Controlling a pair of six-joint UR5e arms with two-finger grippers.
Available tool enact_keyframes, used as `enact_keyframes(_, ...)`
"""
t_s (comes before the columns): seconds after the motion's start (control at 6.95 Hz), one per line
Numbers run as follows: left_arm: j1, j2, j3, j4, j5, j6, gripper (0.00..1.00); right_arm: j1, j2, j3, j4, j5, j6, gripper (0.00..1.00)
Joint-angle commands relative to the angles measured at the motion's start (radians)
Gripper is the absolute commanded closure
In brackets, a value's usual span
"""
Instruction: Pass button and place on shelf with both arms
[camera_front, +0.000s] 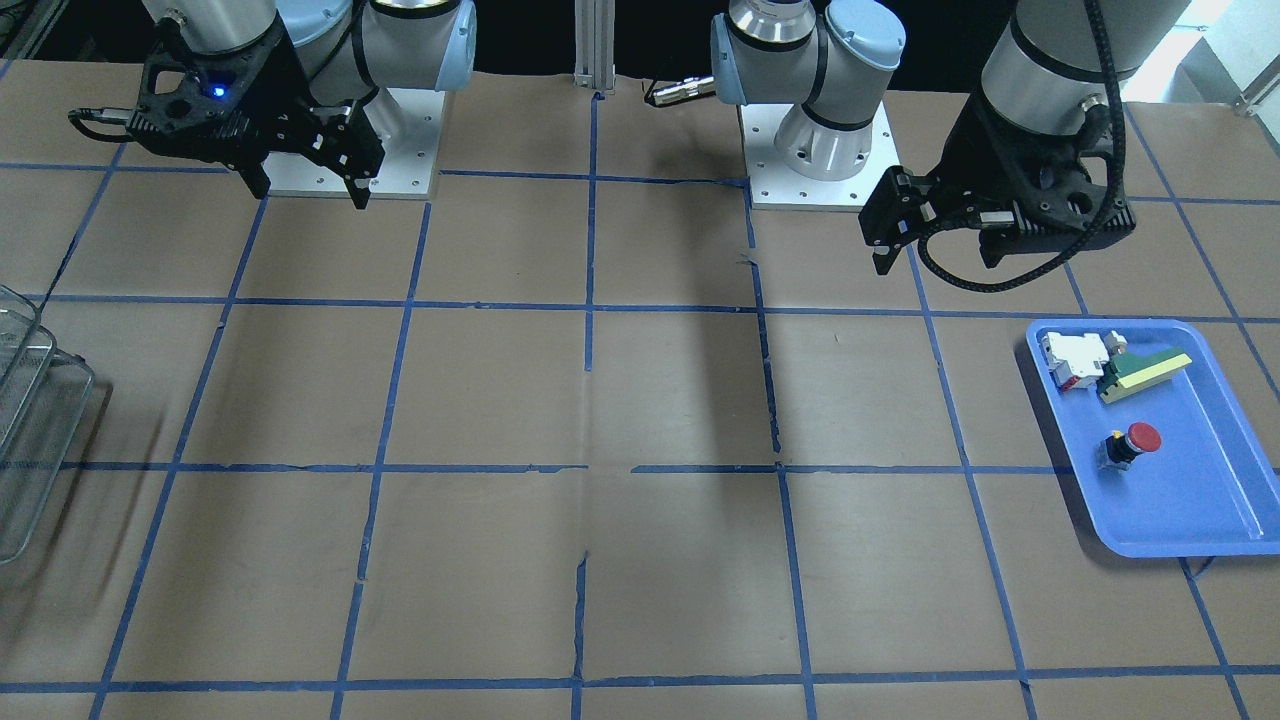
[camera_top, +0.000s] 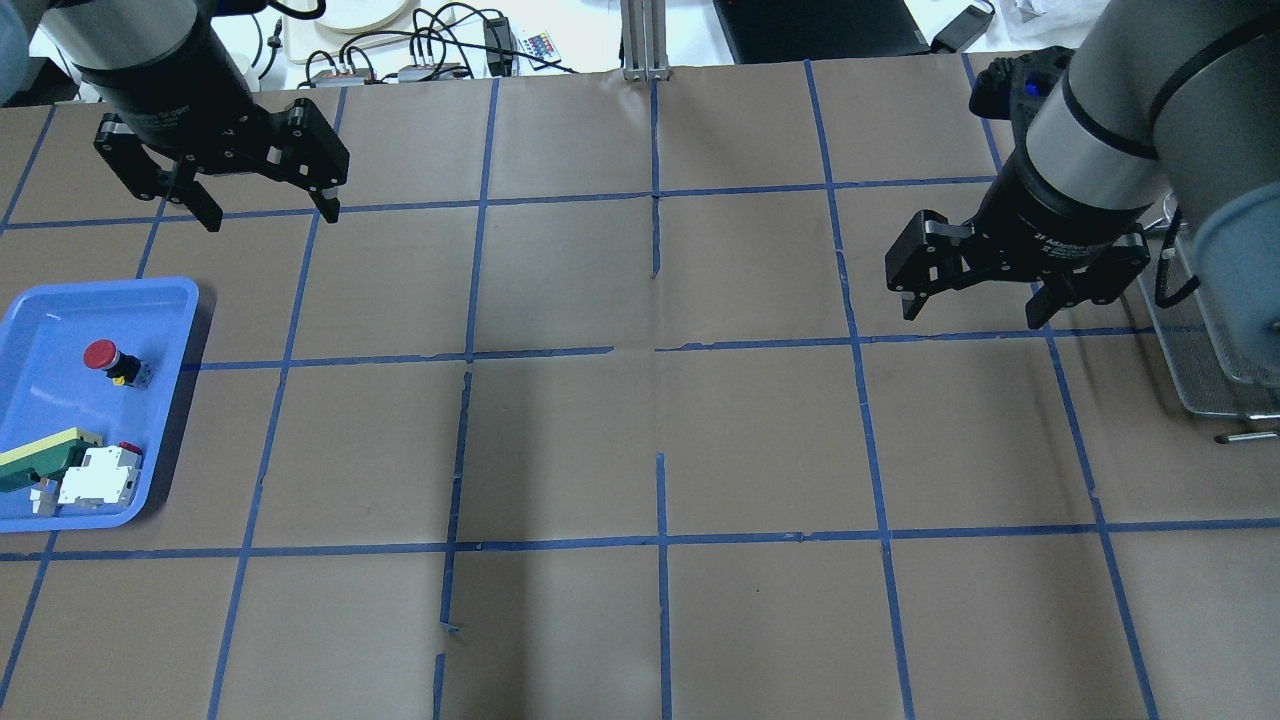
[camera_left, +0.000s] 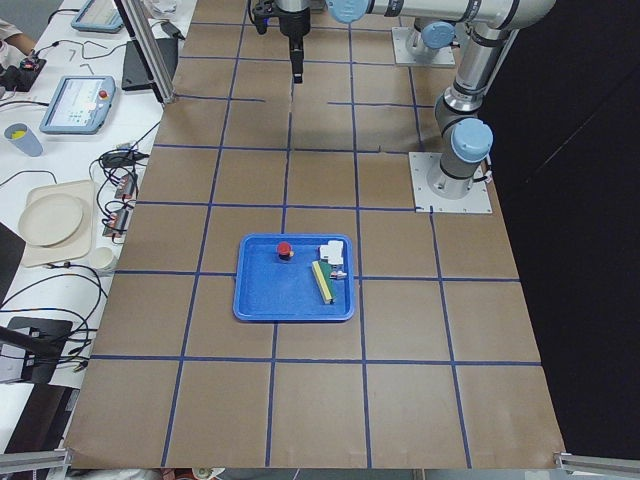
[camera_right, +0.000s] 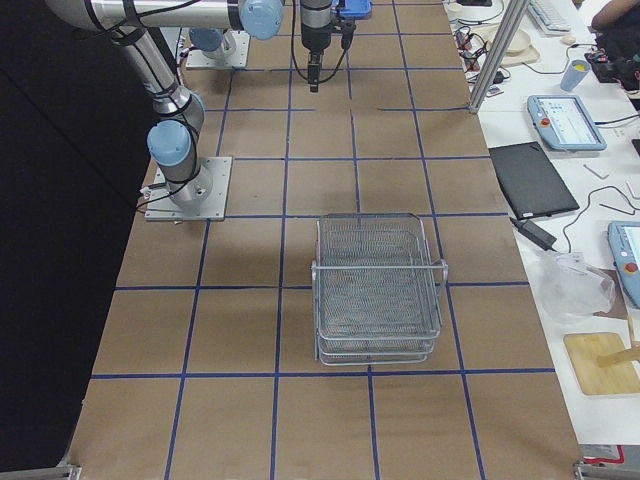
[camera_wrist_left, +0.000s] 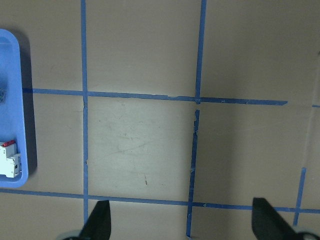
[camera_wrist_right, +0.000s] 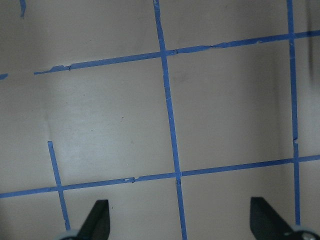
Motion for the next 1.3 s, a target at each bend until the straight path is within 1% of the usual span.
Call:
enact_keyframes(0.0,0.000,-0.012,0.001,0.007,0.000,0.016,0.01,-0.001,0.002,-0.009,0.013,0.010,0.006,0.00)
enact_keyframes(0.29,0.005,-0.020,-0.012,0.031,0.003,0.022,0.01,-0.003,0.001,-0.003,0.013,0.003,0.004,0.00)
enact_keyframes(0.43,0.023,-0.033,0.002,0.057,0.012,0.089,0.01,-0.003,0.001,-0.003,0.013,0.003,-0.002,0.00)
enact_keyframes(0.58,0.113,-0.068,0.010,0.080,0.002,0.181,0.01,-0.003,0.001,0.000,0.012,0.001,-0.003,0.00)
enact_keyframes(0.72,0.211,-0.116,0.011,0.094,-0.002,0.221,0.01,-0.003,0.001,0.000,0.004,0.000,-0.006,0.00)
enact_keyframes(0.86,0.279,-0.168,0.011,0.159,-0.002,0.325,0.01,-0.003,0.001,0.000,0.002,0.003,-0.006,0.00)
enact_keyframes(1.15,0.406,-0.263,-0.001,0.265,0.006,0.597,0.01,-0.003,0.001,0.001,0.010,0.001,-0.005,0.00)
